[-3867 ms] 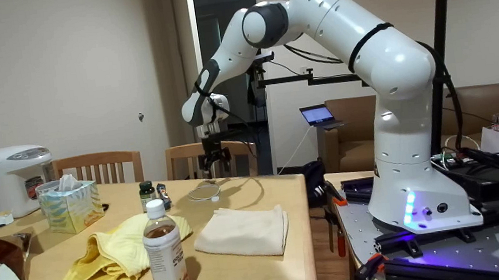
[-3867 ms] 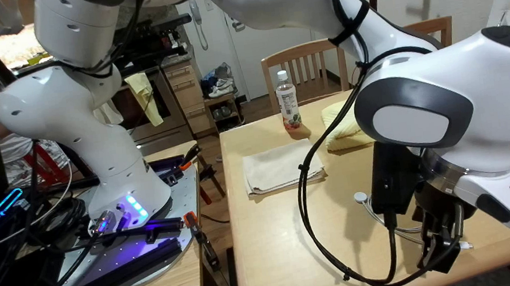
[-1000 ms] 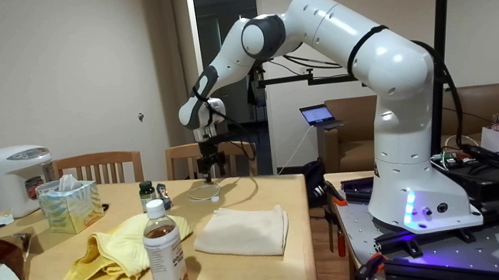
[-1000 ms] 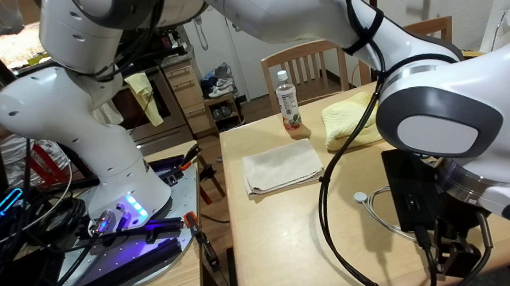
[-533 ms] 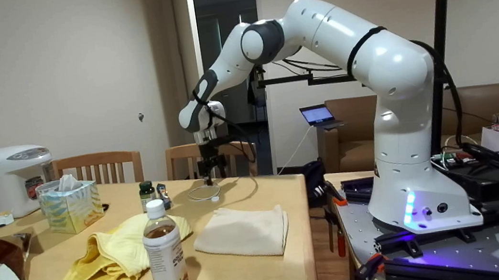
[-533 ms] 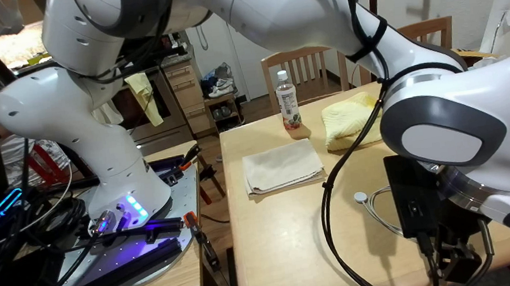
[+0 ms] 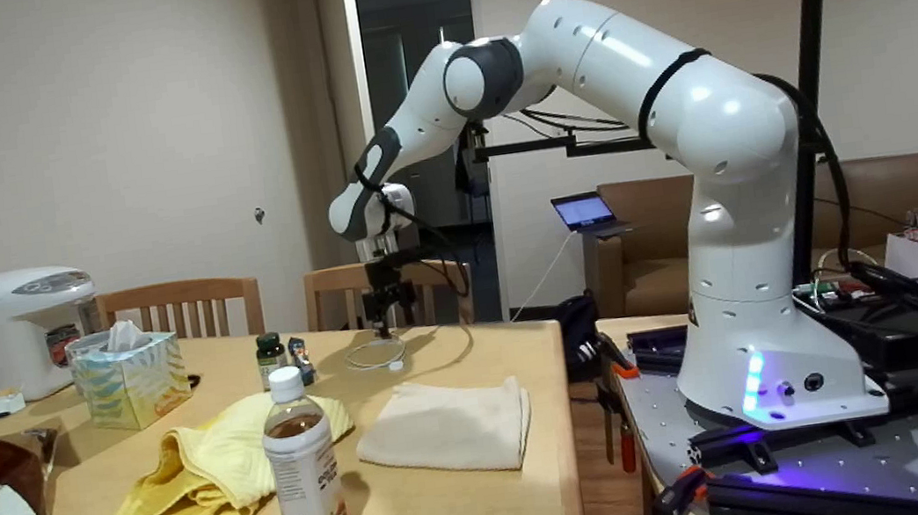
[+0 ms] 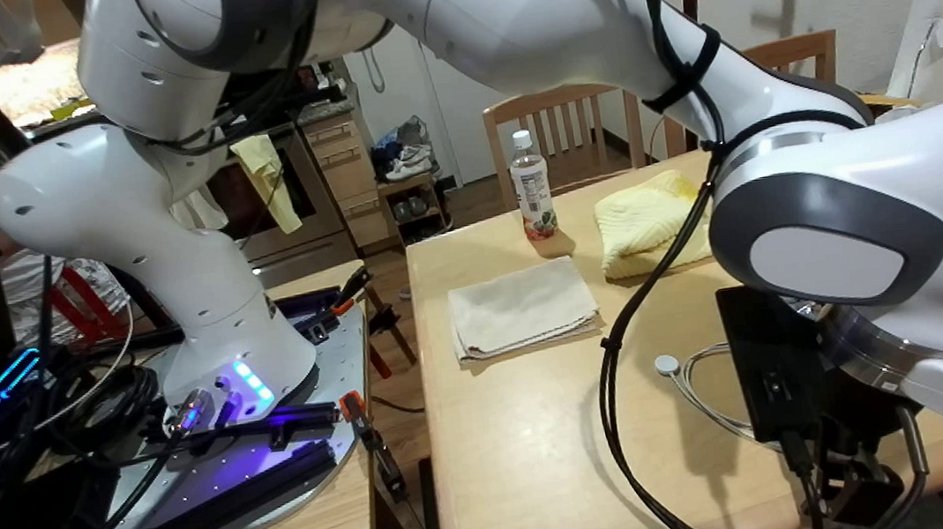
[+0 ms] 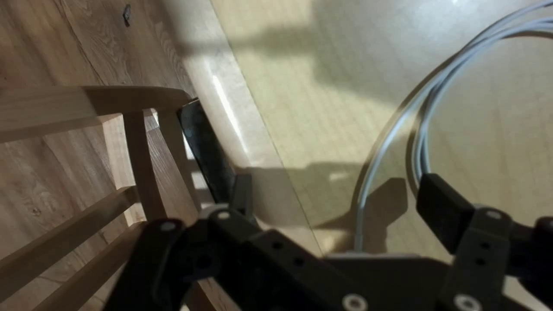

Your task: Put the right end of the charger on the white towel

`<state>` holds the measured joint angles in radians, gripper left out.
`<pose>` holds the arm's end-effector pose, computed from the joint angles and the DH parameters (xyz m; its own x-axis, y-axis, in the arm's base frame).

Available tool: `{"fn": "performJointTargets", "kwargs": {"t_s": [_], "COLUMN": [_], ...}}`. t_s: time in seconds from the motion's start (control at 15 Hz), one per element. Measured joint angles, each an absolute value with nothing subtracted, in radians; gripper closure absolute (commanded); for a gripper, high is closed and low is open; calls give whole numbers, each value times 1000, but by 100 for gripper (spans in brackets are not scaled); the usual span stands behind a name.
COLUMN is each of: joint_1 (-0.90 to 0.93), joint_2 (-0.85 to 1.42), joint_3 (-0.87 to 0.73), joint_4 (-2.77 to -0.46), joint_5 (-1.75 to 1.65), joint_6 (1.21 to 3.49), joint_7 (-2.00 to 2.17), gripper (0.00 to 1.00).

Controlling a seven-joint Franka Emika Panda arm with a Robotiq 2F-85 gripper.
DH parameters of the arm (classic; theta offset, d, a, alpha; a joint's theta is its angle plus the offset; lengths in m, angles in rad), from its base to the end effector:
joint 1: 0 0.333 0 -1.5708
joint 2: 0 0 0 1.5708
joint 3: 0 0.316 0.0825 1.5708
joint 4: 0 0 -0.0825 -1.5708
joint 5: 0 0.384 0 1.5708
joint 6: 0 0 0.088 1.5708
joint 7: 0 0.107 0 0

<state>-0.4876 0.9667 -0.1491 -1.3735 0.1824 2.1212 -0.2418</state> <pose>0.5822 -0.3971 0.1180 0.8829 -0.4263 -0.1969 -0.4446 -0.8938 -0.0586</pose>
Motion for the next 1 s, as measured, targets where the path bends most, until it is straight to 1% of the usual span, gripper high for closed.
{"fn": "performJointTargets", "kwargs": {"t_s": [0.13, 0.27, 0.6, 0.67, 0.8, 1.0], "joint_1": [-488, -491, -502, -503, -505, -505], "joint_2": [968, 970, 970, 970, 970, 970], "joint_3": [-149, -152, -156, -156, -156, -153], "joint_4": [-1371, -1365, -1352, -1350, -1348, -1348], "joint_5": [182, 180, 177, 176, 176, 176], "joint_6": [2121, 2117, 2110, 2110, 2110, 2110], "joint_7": [-242, -242, -242, -242, -242, -242], "gripper": [48, 58, 92, 98, 100, 99]}}
